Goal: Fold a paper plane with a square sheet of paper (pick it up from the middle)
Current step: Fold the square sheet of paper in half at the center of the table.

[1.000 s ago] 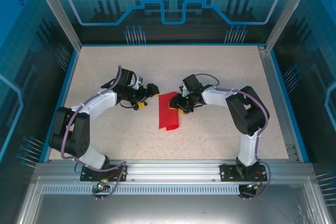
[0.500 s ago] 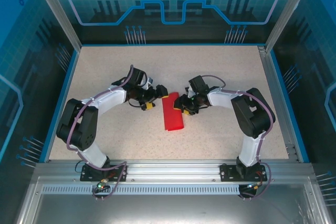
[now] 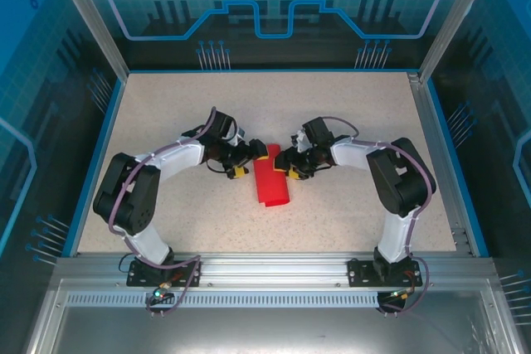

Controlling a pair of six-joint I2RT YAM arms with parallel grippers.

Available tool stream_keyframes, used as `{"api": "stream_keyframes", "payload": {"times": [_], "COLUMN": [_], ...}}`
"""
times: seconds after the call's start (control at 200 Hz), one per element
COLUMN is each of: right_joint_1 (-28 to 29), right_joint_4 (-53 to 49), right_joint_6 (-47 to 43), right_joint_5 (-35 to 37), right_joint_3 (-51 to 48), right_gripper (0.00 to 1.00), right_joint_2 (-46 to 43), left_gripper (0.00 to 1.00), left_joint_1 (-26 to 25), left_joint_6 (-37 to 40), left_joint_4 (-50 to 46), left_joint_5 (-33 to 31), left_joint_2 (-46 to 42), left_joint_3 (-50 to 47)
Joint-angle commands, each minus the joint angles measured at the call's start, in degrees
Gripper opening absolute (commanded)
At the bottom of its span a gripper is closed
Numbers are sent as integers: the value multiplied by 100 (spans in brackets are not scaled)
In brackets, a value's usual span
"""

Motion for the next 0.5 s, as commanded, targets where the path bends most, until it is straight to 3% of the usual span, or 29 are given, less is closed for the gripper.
{"api": "stream_keyframes", "payload": {"times": [0.0,0.21,0.495], "right_joint_1": [106,158,141], "right_joint_4": [-450,-639,-301], "right_joint_6": [-455,-505,-246], "right_joint_5": [-148,52,-113], "right_joint_3": [366,484,378], "right_gripper": [56,56,40], "right_joint_2": [256,379,118], "left_gripper": [91,91,91], "left_joint_1": [-36,-36,-33], "left_joint_6": [-111,-5,-9], "left_joint_4": [-57,-242,-280], "left_joint_5": [119,2,-117], "left_joint_2": [98,45,-52], "left_joint_3": [75,125,70]}}
